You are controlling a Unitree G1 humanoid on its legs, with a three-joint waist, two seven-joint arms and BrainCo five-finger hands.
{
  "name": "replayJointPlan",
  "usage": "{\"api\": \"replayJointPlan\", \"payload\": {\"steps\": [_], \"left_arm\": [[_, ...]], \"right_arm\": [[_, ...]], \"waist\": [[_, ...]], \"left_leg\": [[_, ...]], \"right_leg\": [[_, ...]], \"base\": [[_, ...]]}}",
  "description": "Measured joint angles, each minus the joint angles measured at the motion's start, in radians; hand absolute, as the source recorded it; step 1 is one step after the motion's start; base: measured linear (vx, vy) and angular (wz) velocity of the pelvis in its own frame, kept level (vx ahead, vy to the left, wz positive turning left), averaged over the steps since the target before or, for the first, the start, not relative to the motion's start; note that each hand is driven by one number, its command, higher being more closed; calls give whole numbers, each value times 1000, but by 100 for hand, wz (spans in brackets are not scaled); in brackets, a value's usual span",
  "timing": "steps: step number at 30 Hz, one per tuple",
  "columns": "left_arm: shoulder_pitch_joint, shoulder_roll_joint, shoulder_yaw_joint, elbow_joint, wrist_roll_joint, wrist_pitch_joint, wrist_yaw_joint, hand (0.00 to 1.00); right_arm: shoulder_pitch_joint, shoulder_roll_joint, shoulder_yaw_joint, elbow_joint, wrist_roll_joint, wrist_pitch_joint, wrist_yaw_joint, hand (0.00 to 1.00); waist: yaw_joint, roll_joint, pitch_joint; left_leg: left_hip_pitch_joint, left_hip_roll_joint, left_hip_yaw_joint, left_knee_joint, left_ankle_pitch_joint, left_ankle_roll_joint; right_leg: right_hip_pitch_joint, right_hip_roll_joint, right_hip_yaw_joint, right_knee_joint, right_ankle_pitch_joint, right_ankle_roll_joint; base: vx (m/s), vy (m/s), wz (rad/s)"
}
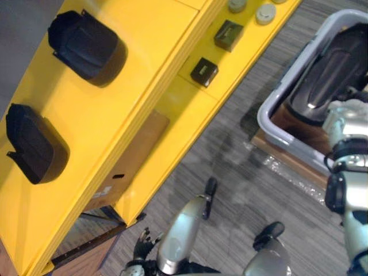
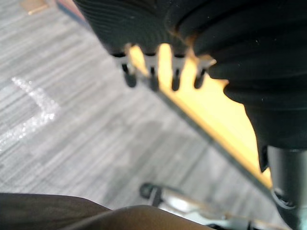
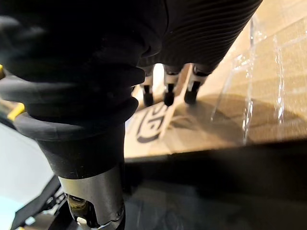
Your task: Walk over and take plastic housings, then place them on the shelf
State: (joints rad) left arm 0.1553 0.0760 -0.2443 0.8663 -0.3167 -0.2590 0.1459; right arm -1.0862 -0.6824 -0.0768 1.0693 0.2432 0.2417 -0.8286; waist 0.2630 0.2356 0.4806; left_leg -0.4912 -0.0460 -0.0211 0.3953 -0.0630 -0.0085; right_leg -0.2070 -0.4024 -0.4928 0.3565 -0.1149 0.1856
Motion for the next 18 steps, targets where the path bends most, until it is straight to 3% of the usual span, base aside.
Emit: {"api": "replayJointPlan", "payload": {"steps": [6, 7, 12, 18], "left_arm": [[-7, 5, -3, 20, 0, -2, 4, 0], [-7, 5, -4, 21, -1, -3, 5, 0], [-9, 5, -14, 44, -28, -30, 4, 0], [-9, 5, -16, 48, -36, -31, 2, 0]], "right_arm": [[6, 0, 3, 4, 0, -1, 3, 0], [5, 0, 5, 7, 0, 0, 5, 100], [1, -13, 32, 19, -3, 31, 6, 100], [-4, -54, 32, 60, -7, 71, 51, 100]], "waist": [[-1, 0, 0], [-1, 0, 0], [-1, 0, 0], [-1, 1, -1]], "left_leg": [[2, 9, 1, -3, 3, -5], [2, 10, 1, -4, 4, -5], [2, 10, 2, -9, 5, -7], [4, 10, 1, -22, 14, -13]], "right_leg": [[0, 6, 1, 3, 0, 0], [0, 7, 1, 3, 0, 0], [-4, 7, 1, 2, 0, 0], [-7, 7, 0, 2, 0, 0]], "base": [[-17, -21, -2], [0, 0, 0], [0, 0, 0], [-3, -6, 0]]}}
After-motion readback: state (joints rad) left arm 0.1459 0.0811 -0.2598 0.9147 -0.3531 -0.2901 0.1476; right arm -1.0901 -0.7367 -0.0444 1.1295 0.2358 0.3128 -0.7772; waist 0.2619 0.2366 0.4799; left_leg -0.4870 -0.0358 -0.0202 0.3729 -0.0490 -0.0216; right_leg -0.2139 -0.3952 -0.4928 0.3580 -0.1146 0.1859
